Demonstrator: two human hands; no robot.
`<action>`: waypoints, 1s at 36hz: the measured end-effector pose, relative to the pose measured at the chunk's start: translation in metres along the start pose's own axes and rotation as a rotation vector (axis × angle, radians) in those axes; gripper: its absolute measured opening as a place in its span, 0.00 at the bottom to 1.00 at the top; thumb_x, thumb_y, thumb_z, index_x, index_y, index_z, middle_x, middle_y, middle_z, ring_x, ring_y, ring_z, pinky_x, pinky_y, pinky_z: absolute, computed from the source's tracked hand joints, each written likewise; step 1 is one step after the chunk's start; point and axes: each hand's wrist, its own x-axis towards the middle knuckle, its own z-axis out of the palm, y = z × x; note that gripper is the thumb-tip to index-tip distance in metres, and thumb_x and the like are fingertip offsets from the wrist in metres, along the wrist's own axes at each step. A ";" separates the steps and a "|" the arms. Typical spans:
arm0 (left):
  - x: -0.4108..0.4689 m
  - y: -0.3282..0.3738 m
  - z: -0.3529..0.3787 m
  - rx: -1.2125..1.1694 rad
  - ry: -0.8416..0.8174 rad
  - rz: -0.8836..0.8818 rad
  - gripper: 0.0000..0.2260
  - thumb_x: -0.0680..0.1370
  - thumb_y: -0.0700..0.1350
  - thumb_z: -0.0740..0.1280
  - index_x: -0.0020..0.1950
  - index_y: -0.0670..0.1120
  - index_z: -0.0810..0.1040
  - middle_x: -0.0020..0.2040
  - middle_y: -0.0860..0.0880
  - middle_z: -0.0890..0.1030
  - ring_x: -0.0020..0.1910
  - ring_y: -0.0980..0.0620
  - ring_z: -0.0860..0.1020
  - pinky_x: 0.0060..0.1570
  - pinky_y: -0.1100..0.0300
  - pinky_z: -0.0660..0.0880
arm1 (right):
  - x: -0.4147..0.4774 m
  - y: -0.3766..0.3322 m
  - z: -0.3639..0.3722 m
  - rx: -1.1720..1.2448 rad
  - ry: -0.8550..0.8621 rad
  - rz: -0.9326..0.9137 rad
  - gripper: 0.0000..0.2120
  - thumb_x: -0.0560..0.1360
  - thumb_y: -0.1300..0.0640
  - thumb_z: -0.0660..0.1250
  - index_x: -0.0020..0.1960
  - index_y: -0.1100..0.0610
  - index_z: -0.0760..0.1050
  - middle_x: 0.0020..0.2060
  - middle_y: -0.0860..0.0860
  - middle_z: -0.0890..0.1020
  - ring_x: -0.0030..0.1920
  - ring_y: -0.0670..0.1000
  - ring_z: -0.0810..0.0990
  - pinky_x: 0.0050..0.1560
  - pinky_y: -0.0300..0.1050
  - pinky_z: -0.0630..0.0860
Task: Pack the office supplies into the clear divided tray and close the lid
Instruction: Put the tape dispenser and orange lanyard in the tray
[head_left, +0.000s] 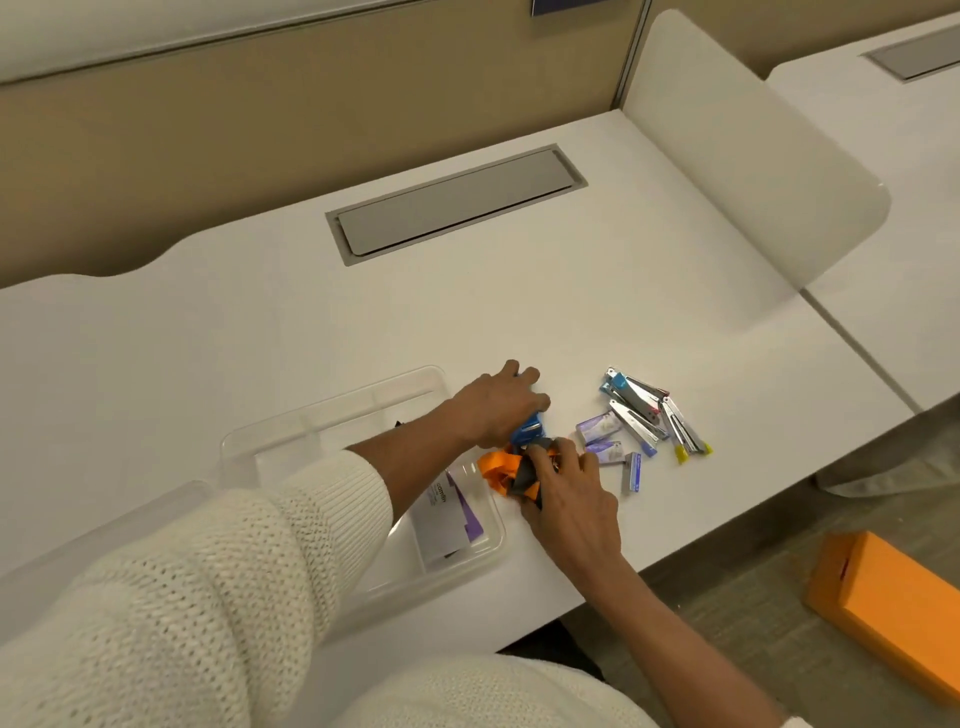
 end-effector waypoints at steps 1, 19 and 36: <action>0.000 0.000 0.000 0.002 0.013 0.003 0.29 0.74 0.41 0.77 0.72 0.49 0.72 0.71 0.43 0.70 0.68 0.42 0.69 0.53 0.48 0.80 | 0.001 0.001 0.001 0.008 -0.003 -0.001 0.27 0.79 0.41 0.68 0.75 0.46 0.67 0.72 0.52 0.71 0.67 0.56 0.72 0.48 0.43 0.80; -0.043 -0.024 -0.040 -0.086 0.315 -0.064 0.25 0.75 0.42 0.76 0.70 0.51 0.74 0.69 0.45 0.70 0.66 0.44 0.69 0.55 0.48 0.79 | 0.008 0.023 -0.009 0.442 0.174 0.146 0.16 0.73 0.55 0.78 0.59 0.51 0.82 0.56 0.51 0.82 0.45 0.52 0.81 0.44 0.46 0.82; -0.211 -0.099 0.001 -0.348 0.346 -0.444 0.28 0.69 0.39 0.80 0.65 0.57 0.78 0.64 0.53 0.73 0.60 0.51 0.69 0.53 0.57 0.73 | -0.023 -0.062 -0.097 0.827 0.164 -0.095 0.23 0.68 0.57 0.80 0.49 0.33 0.73 0.46 0.36 0.80 0.46 0.43 0.81 0.43 0.33 0.74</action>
